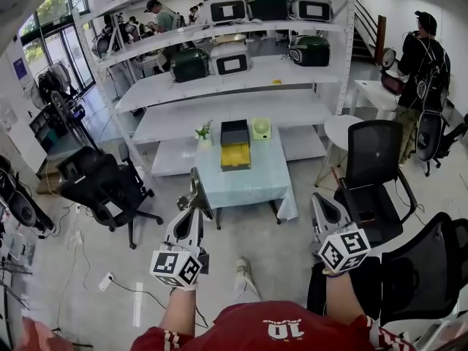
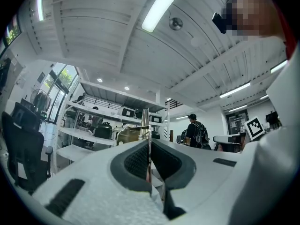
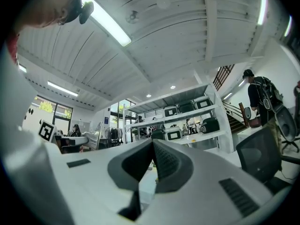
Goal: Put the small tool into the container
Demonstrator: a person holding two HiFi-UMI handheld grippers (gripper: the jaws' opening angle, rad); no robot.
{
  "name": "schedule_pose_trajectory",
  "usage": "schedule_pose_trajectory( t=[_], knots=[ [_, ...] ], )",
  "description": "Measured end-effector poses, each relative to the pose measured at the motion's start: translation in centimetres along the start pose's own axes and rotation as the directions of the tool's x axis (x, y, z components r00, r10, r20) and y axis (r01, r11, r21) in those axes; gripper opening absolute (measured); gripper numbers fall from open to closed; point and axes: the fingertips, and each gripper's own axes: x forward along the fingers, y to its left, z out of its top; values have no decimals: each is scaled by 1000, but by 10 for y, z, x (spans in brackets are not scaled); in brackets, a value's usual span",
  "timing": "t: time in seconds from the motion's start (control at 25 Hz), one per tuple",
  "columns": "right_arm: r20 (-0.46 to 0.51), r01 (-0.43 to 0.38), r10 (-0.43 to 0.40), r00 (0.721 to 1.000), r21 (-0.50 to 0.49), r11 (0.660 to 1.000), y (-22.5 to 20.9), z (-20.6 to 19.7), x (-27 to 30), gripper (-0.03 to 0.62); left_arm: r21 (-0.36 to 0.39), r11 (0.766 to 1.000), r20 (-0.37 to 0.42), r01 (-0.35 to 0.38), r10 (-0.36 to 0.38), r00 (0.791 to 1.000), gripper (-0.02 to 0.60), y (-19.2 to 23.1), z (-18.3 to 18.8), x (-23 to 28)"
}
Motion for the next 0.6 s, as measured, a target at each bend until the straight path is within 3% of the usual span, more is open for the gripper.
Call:
schedule_pose_trajectory(
  t=[0.6],
  knots=[
    [-34,30,-31,999,-31,999,-61,-3,163,5,46,998,20,44,-44,999,6,90,-18,156]
  ],
)
